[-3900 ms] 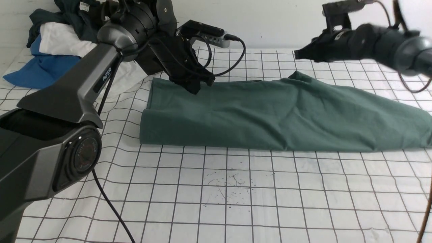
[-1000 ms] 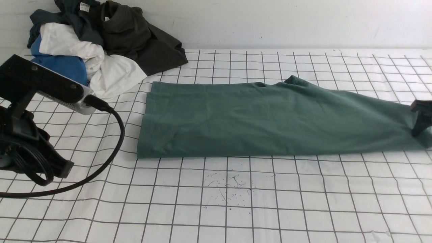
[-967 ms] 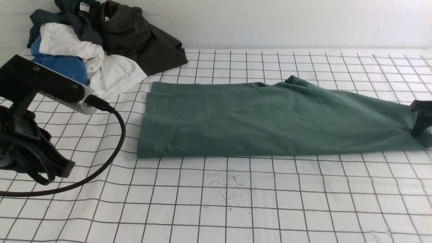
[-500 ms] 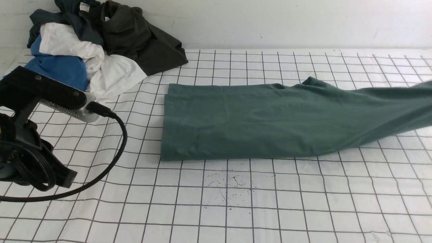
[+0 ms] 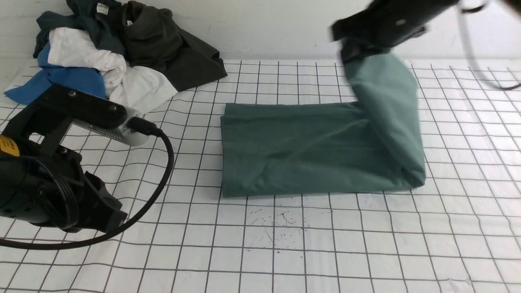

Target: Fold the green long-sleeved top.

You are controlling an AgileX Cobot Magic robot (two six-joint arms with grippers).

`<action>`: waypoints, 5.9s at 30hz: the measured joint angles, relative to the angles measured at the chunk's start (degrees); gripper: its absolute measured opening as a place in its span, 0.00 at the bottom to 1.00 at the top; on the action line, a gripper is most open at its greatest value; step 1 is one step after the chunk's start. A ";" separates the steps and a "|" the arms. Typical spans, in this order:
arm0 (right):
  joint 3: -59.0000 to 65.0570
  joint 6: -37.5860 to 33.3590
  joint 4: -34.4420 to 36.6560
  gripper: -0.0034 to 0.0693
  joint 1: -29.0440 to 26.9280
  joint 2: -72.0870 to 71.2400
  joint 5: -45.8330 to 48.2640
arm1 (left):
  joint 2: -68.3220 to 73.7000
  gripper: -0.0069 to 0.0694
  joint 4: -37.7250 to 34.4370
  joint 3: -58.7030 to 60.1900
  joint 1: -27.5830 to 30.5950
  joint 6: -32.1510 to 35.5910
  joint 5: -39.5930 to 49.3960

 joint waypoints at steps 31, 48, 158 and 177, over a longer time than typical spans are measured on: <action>0.13 -5.72 14.60 0.10 9.79 19.36 -9.10 | -0.31 0.11 -3.72 0.00 0.00 4.66 0.00; -6.65 -8.77 -21.49 0.03 7.19 -20.64 5.78 | -31.06 0.11 5.31 10.14 0.00 7.33 -18.62; 118.87 14.98 -21.34 0.03 -23.73 -119.10 -39.07 | -64.31 0.11 -0.06 53.91 10.08 0.89 -33.75; 118.83 14.65 -21.34 0.03 -23.73 -119.10 -39.07 | -64.31 0.11 15.85 53.80 10.03 -17.56 -32.55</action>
